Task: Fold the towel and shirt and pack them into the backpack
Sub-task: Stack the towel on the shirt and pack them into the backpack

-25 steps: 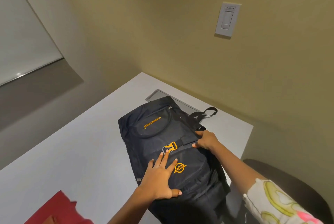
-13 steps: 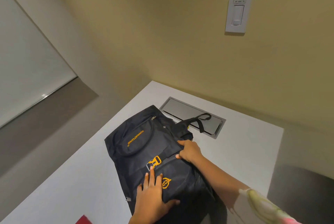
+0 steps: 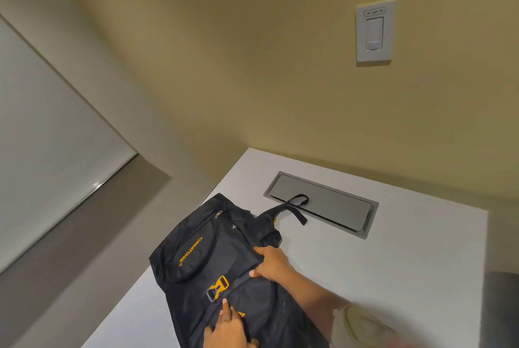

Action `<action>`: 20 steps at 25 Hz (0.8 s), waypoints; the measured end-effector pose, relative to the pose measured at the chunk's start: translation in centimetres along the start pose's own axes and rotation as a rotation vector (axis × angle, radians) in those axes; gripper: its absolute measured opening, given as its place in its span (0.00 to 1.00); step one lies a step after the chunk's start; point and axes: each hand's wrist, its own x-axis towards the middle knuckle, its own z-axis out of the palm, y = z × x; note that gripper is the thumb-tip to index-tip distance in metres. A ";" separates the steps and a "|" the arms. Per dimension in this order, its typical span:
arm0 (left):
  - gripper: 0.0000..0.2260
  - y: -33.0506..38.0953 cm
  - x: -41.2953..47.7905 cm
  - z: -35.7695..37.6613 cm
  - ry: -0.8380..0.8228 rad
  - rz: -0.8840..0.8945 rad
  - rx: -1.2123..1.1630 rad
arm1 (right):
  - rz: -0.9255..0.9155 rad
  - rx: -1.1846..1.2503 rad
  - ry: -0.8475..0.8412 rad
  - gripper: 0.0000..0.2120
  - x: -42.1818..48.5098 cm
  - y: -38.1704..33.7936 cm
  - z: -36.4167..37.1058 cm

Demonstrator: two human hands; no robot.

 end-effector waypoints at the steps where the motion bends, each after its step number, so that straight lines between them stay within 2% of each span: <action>1: 0.43 0.1 0.1 -0.3 0.009 -0.015 -0.016 | -0.039 0.034 -0.042 0.33 0.3 0.1 -0.9; 3: 0.43 0.3 -0.1 -0.6 0.046 -0.011 -0.022 | -0.052 0.133 -0.039 0.21 1.2 0.7 -3.1; 5: 0.41 0.4 -0.1 -1.0 0.054 0.005 -0.061 | -0.023 0.204 0.056 0.10 2.3 1.1 -4.8; 6: 0.38 0.5 -0.1 -1.6 0.073 0.010 -0.091 | -0.022 0.160 0.099 0.10 2.9 1.4 -5.6; 8: 0.33 1.0 0.9 -2.9 0.175 0.036 -0.100 | -0.055 -0.037 0.115 0.15 3.9 1.5 -6.3; 11: 0.28 2.4 3.9 -5.0 0.271 0.131 -0.130 | -0.127 -0.246 0.036 0.19 5.1 1.4 -5.5; 13: 0.26 3.6 5.8 -6.4 0.240 0.251 -0.120 | -0.151 -0.349 -0.016 0.15 5.7 1.4 -4.3; 16: 0.30 3.8 8.2 -7.3 0.204 0.396 0.077 | -0.173 -0.404 -0.015 0.09 6.3 1.7 -3.4; 20: 0.25 3.0 10.0 -7.2 0.225 0.471 0.203 | -0.288 -0.501 0.023 0.11 6.2 2.9 -3.3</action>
